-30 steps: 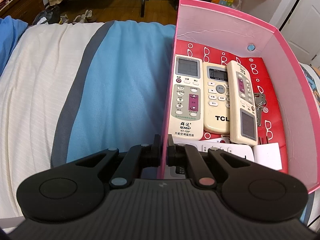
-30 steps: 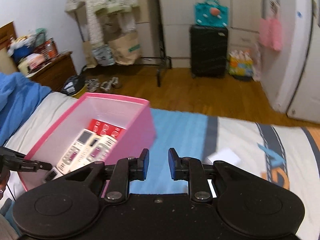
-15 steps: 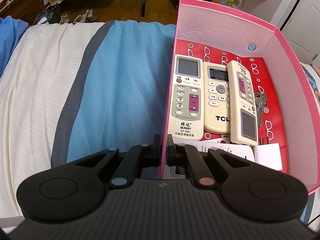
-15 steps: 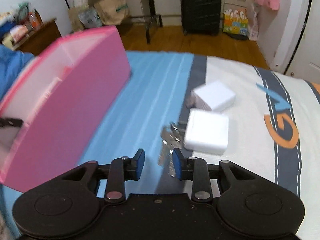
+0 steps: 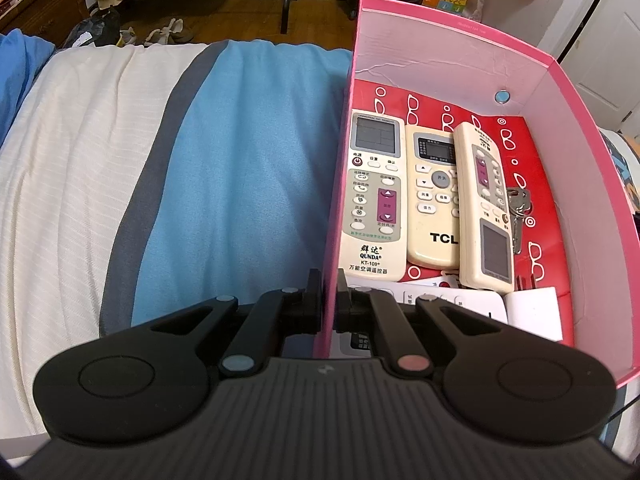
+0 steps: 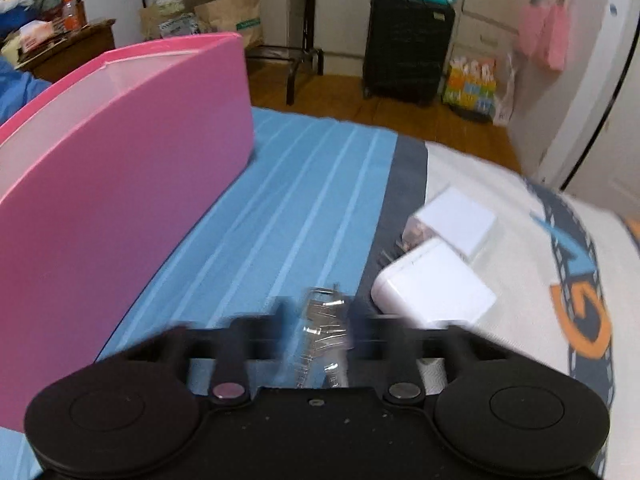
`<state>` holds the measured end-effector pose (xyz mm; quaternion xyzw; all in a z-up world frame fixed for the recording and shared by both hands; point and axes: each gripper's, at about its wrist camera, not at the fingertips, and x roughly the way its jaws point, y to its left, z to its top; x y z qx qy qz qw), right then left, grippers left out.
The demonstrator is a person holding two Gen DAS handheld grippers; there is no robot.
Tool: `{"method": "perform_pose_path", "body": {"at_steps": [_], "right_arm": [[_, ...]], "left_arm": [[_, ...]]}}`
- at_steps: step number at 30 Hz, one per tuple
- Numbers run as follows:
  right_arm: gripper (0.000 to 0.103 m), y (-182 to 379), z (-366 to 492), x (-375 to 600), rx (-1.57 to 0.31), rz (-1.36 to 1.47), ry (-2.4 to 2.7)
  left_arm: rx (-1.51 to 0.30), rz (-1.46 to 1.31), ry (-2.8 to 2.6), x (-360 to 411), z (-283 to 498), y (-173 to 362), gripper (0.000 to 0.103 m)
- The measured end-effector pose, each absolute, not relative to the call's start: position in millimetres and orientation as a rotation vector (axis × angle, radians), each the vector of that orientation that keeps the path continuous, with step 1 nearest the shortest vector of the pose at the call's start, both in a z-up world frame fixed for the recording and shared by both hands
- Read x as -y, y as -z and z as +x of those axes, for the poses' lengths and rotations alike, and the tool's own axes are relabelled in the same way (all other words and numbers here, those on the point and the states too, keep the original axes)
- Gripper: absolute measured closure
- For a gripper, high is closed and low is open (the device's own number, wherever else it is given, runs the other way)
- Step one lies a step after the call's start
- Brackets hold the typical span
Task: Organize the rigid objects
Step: 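Move the right gripper back to the bed and grasp another key bunch, then carry the silver keys into the pink box and open the right gripper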
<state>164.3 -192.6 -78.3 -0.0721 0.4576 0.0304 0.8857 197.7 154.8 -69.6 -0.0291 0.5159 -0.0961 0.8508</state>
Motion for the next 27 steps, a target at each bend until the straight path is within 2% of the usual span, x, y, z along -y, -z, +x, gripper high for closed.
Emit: {"method": "perform_pose_path", "body": {"at_steps": [12, 27], "right_arm": [[0.078, 21, 132, 172, -0.813, -0.128, -0.11], [0.078, -63, 131, 124, -0.677, -0.039, -0.318]], "left_arm": [[-1.087, -0.061, 0.202, -155, 198, 69, 0.1], [-1.091, -0.076, 0.209, -158, 199, 68, 0.099]]}}
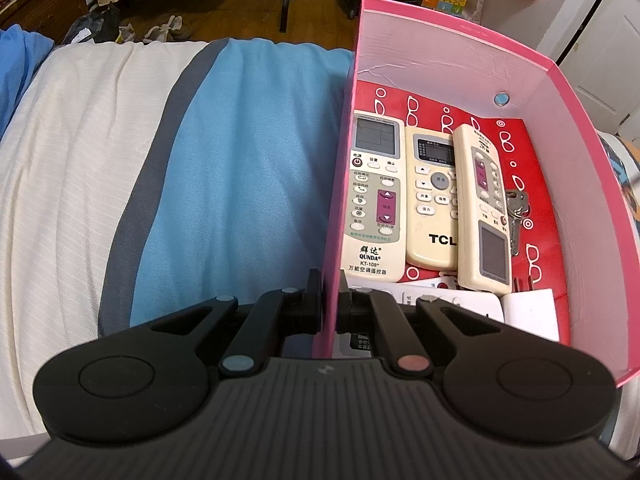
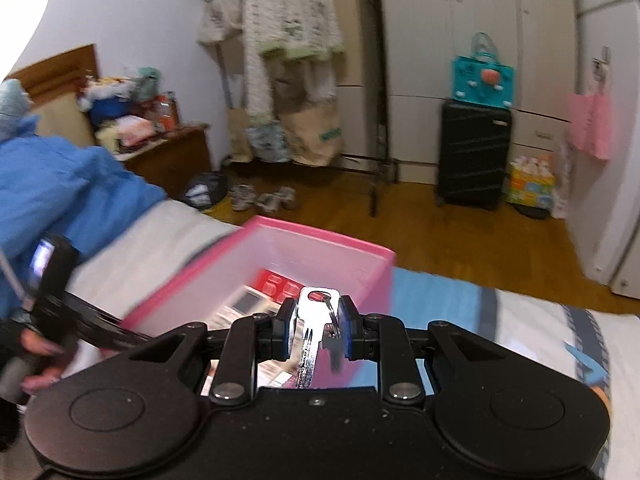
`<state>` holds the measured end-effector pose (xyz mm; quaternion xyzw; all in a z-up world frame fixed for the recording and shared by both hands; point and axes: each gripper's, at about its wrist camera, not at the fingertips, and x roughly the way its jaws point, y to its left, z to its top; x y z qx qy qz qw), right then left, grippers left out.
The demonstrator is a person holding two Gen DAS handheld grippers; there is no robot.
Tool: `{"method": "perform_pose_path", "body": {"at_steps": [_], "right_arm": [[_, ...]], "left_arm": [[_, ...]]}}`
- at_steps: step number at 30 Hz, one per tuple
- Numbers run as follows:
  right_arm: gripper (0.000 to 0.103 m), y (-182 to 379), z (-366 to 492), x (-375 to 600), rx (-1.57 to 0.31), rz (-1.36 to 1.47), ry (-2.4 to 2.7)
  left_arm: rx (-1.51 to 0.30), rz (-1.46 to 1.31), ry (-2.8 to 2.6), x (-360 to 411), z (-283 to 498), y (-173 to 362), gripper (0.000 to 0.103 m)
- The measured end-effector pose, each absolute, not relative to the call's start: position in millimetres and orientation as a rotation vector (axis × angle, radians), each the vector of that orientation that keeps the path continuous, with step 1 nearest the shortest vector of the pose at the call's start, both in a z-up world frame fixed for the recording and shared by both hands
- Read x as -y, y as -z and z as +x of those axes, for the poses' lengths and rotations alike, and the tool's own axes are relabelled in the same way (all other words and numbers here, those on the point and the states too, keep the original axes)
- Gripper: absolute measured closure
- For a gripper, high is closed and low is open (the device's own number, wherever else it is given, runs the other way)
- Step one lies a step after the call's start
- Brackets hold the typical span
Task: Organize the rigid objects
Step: 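Carry the silver keys into the pink box and open the right gripper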
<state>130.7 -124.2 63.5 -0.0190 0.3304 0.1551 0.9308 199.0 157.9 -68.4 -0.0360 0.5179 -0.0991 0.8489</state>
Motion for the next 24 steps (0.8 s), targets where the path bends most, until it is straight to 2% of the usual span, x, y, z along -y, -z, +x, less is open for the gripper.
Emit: {"method": "perform_pose_path", "body": {"at_steps": [9, 17, 24], "right_arm": [[0.078, -58, 159, 87, -0.688, -0.105, -0.451], [0.078, -8, 193, 59, -0.774, -0.412, -0.405], [0.077, 14, 217, 60, -0.83, -0.477, -0.365]], "left_arm": [[-1.082, -0.065, 0.217, -156, 197, 68, 0.099], [-1.082, -0.07, 0.221, -158, 197, 68, 0.099], [-1.074, -0.044, 0.229, -155, 196, 68, 0.099]]}}
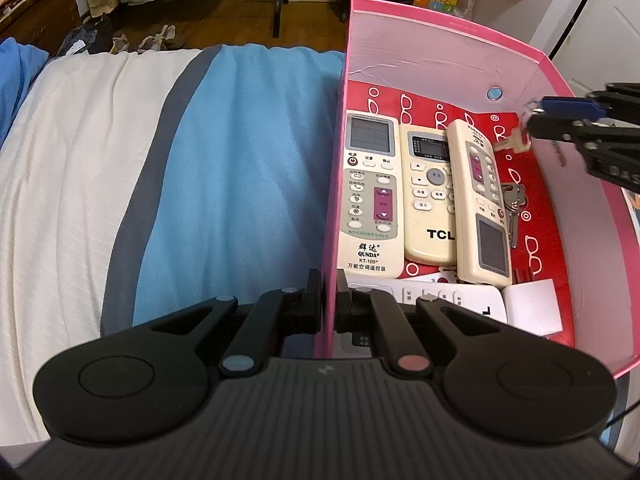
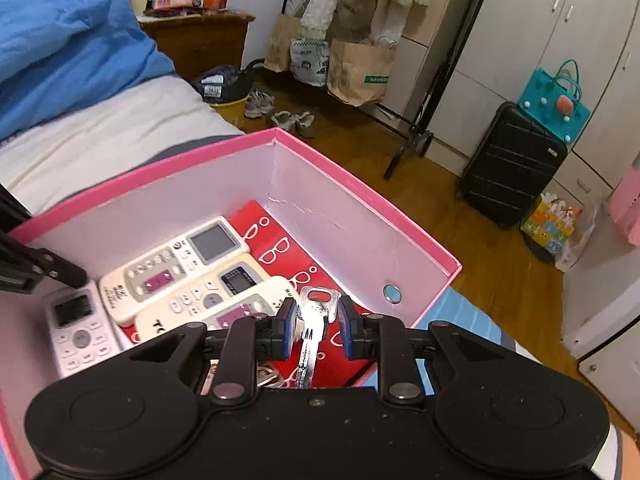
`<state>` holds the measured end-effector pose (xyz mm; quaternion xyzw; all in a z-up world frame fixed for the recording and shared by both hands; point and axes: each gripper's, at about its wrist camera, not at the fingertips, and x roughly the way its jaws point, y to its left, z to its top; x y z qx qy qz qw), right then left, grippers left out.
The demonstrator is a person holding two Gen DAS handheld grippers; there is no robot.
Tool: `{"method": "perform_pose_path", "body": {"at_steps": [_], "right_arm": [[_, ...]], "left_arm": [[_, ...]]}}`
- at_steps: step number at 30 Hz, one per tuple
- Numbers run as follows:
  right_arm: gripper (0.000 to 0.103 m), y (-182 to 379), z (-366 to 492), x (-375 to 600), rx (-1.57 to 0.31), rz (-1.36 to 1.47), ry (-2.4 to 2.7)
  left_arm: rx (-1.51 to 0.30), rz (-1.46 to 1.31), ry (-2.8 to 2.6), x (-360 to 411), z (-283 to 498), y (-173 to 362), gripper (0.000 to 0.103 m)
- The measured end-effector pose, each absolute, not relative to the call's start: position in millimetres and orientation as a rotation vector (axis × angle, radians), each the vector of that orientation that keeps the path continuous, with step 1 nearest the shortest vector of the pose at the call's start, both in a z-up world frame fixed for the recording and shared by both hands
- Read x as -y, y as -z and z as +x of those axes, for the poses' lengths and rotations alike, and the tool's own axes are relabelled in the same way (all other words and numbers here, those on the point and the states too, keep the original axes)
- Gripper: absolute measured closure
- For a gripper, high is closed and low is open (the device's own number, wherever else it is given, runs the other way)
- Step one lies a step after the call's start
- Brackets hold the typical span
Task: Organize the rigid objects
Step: 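Carry the silver keys into the pink box and open the right gripper, then move the right gripper to a white cube charger and grasp it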
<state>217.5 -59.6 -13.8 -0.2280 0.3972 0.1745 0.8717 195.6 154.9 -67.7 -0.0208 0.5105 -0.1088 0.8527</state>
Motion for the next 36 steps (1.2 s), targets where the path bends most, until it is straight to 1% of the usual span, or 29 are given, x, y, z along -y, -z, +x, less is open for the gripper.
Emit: {"method": "perform_pose_path", "body": {"at_steps": [3, 4, 6, 8, 13, 21, 26, 32, 34, 36], "right_arm": [[0.077, 18, 226, 59, -0.848, -0.49, -0.325], [0.076, 15, 228, 62, -0.849, -0.46, -0.314], [0.06, 5, 228, 72, -0.83, -0.369, -0.304], [0.057, -8, 225, 86, -0.806, -0.248, -0.313], [0.056, -37, 207, 126, -0.783, -0.087, -0.278], [0.056, -50, 168, 192, -0.772, -0.027, -0.204], [0.056, -39, 153, 227, -0.826, -0.035, -0.203], [0.056, 6, 154, 254, -0.952, -0.103, -0.194], [0.052, 21, 157, 261, -0.978, -0.13, -0.185], [0.044, 30, 159, 264, -0.989, -0.162, -0.181]], "left_arm": [[-1.075, -0.047, 0.23, -156, 196, 68, 0.099], [-1.075, -0.047, 0.229, -156, 196, 68, 0.099], [-1.074, -0.042, 0.23, -156, 196, 68, 0.099], [-1.074, -0.041, 0.229, -156, 195, 67, 0.099], [-1.075, -0.041, 0.229, -156, 195, 67, 0.099], [-1.076, -0.035, 0.219, -154, 193, 66, 0.099], [-1.079, -0.027, 0.213, -153, 194, 65, 0.099], [-1.086, -0.024, 0.211, -153, 195, 64, 0.1], [-1.089, -0.024, 0.21, -153, 195, 64, 0.1], [-1.091, -0.024, 0.209, -153, 195, 64, 0.1]]}}
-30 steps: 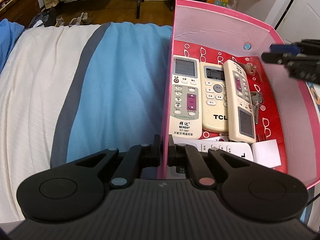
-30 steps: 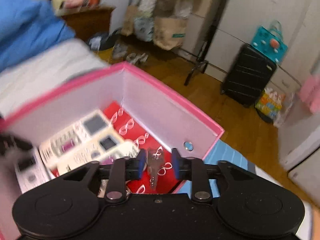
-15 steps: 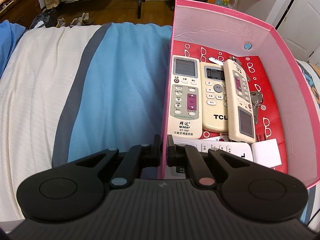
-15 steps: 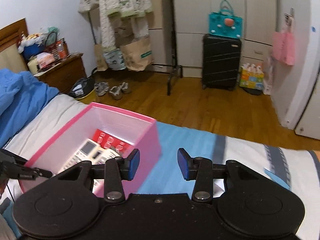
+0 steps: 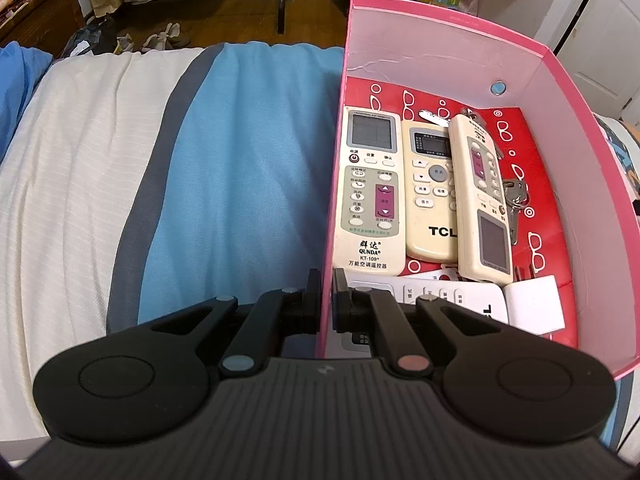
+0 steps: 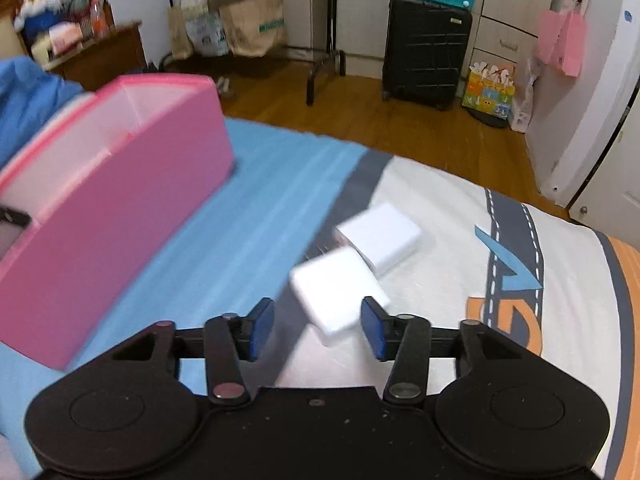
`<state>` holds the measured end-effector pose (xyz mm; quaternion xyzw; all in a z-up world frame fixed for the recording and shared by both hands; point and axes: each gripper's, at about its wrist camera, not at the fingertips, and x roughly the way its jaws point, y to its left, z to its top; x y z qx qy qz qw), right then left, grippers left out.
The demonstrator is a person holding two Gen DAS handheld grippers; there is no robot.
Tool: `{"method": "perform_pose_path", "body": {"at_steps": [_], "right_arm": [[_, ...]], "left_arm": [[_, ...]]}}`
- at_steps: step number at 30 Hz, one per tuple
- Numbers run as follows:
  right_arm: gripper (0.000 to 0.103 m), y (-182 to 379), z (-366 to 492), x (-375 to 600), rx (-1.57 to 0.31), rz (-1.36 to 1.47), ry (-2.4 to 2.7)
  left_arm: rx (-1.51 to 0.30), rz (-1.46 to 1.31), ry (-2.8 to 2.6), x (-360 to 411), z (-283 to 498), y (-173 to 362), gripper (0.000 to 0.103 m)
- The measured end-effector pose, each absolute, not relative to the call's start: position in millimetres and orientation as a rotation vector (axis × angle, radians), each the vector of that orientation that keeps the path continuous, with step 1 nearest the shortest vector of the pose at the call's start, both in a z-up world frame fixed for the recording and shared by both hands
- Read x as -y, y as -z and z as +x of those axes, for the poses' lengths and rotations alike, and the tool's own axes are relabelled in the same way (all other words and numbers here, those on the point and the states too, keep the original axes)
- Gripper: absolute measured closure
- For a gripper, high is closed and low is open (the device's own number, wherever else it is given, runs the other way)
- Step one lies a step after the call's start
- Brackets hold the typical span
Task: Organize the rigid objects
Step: 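Move the right gripper to a white cube charger and grasp it, then carry the white charger into the box and open the right gripper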
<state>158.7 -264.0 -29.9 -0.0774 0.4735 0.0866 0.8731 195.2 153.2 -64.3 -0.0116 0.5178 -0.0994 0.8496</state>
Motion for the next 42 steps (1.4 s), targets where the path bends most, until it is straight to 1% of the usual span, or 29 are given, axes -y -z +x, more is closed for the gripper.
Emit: {"method": "perform_pose_path", "body": {"at_steps": [3, 6, 8, 11, 13, 16, 21, 24, 26, 28, 29, 30, 34, 36, 42], "right_arm": [[0.036, 38, 169, 269, -1.014, -0.211, -0.2], [0.032, 44, 172, 266, -1.011, -0.297, -0.223], [0.031, 49, 178, 263, -1.018, -0.357, -0.233], [0.03, 57, 191, 263, -1.039, -0.37, -0.228], [0.03, 61, 198, 265, -1.065, -0.32, -0.222], [0.034, 61, 198, 262, -1.074, -0.268, -0.188], [0.043, 55, 188, 262, -1.158, -0.135, -0.129], [0.041, 52, 181, 256, -1.221, -0.067, -0.13], [0.041, 51, 178, 248, -1.235, -0.096, -0.133], [0.039, 52, 179, 240, -1.215, -0.153, -0.118], [0.035, 52, 181, 237, -1.204, -0.177, -0.111], [0.033, 53, 183, 236, -1.196, -0.187, -0.104], [0.033, 64, 200, 240, -1.199, -0.154, -0.064], [0.036, 65, 200, 242, -1.175, -0.124, -0.044], [0.038, 51, 175, 227, -1.106, -0.115, -0.044]], "left_arm": [[-1.093, -0.024, 0.208, -152, 196, 64, 0.1], [-1.096, -0.028, 0.201, -152, 196, 64, 0.1], [-1.097, -0.029, 0.203, -152, 196, 65, 0.1], [-1.097, -0.029, 0.204, -151, 196, 64, 0.1], [-1.095, -0.024, 0.205, -150, 196, 65, 0.099], [-1.093, -0.023, 0.207, -151, 195, 65, 0.1], [-1.09, -0.019, 0.211, -151, 194, 65, 0.099], [-1.091, -0.022, 0.212, -152, 193, 65, 0.099], [-1.091, -0.024, 0.212, -152, 193, 64, 0.099], [-1.091, -0.024, 0.212, -152, 193, 64, 0.099], [-1.09, -0.023, 0.213, -152, 193, 64, 0.099], [-1.09, -0.023, 0.213, -152, 193, 64, 0.099], [-1.091, -0.027, 0.213, -152, 193, 64, 0.099], [-1.091, -0.026, 0.213, -152, 193, 64, 0.099], [-1.088, -0.02, 0.214, -152, 192, 64, 0.099]]}}
